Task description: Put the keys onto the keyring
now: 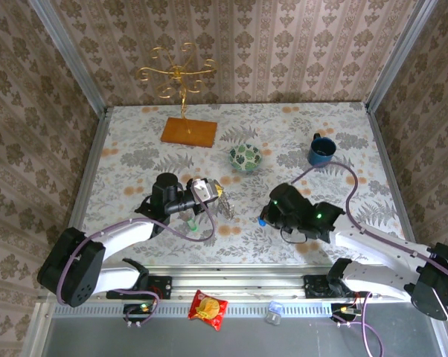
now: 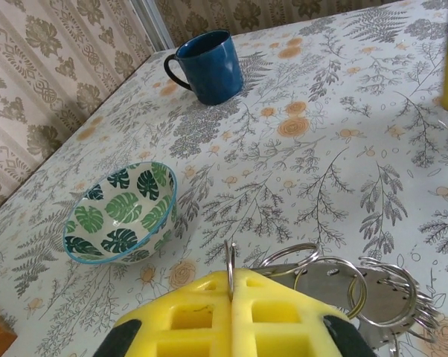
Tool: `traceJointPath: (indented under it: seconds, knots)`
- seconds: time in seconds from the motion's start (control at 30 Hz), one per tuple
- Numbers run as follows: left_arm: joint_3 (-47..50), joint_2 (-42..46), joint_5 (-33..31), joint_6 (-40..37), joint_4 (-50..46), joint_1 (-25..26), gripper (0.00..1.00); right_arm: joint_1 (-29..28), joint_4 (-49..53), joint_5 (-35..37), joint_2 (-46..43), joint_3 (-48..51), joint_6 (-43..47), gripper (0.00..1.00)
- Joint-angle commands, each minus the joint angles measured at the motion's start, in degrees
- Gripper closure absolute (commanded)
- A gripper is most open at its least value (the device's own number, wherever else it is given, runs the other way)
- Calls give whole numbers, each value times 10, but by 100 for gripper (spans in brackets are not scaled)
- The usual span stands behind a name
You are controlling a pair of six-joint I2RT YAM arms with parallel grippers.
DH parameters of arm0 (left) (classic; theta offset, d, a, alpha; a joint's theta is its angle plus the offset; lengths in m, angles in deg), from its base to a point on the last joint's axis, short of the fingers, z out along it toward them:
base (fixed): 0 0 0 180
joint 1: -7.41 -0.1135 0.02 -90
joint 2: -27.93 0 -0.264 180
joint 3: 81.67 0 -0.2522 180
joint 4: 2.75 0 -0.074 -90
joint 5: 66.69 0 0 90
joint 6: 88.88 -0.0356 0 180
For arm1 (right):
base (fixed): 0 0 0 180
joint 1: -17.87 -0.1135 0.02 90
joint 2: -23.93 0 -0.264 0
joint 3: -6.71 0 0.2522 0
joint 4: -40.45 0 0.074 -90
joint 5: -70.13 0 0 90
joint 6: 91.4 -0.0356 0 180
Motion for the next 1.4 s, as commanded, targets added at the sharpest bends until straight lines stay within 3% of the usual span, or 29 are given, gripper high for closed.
traceJointPath:
  seconds: [0.0,0.17,0.4,0.77,1.37]
  knots:
    - [3,15,25,24,8,-3,100,31,38,-20,-9,-41,192,100]
    - [6,21,55,45,20,-4,100,61,-15,-66,-13,-67,307,100]
    - [7,17,86,63,35,-9,100,68,-165,-155,-33,-38,478,100]
    - [7,14,127,99,42,-15,100,68,-279,-189,2,2,674,100]
    - [0,-4,141,111,45,-15,100,73,-277,-281,114,-51,724,100]
